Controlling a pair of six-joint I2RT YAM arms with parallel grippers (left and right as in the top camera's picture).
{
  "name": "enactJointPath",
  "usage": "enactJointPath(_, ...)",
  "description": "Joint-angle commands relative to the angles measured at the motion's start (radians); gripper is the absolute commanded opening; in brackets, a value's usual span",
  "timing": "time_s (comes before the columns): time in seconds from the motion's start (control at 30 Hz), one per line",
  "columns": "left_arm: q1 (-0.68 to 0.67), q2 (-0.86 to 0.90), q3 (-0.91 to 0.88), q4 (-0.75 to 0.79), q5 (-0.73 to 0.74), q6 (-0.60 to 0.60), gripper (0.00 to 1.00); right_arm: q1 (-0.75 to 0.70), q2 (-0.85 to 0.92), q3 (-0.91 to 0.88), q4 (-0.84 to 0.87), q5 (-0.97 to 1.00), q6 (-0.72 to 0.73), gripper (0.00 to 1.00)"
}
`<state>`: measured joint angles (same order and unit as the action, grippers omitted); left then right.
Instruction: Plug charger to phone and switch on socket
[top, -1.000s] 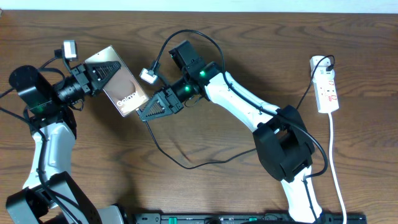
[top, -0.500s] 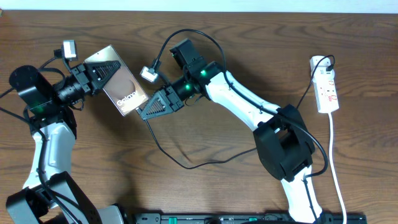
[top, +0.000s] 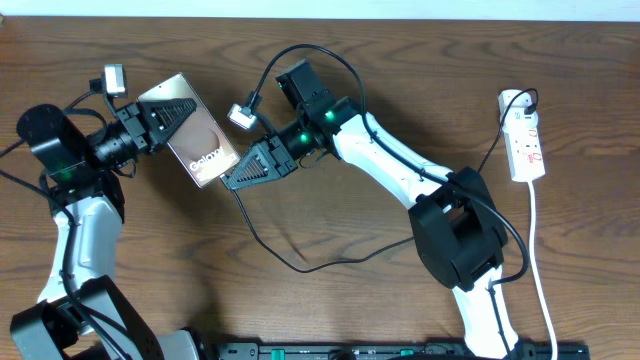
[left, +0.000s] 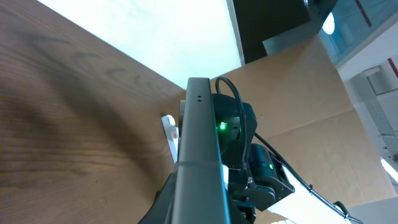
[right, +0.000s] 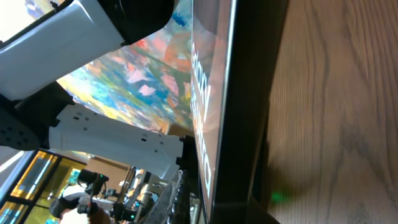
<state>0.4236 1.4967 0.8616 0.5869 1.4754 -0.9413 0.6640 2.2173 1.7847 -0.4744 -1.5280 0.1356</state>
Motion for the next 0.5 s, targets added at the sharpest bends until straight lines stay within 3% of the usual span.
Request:
enactJointPath(0.0,-0.023,0.000,0.005,0.002,0.096,0.006,0.07,-0.009,-0.006,0.020,0.012,-0.008,0.002,0.17)
enactJointPath(0.2,-0.023,0.000,0.005,0.002,0.096,0.006,0.07,-0.009,-0.006,0.020,0.012,-0.008,0.003,0.17)
enactJointPath(0.27,-0.023,0.000,0.005,0.002,0.097,0.006,0.07,-0.009,-0.006,0.020,0.012,-0.008,0.002,0.23)
enactJointPath(0.37,-0.023,0.000,0.005,0.002,0.097,0.006,0.07,-0.009,-0.006,0.020,0.012,-0.008,0.002,0.45)
enactJointPath(0.47,-0.023,0.000,0.005,0.002,0.096,0.006,0.07,-0.009,-0.006,0.020,0.011,-0.008,0.002,0.78)
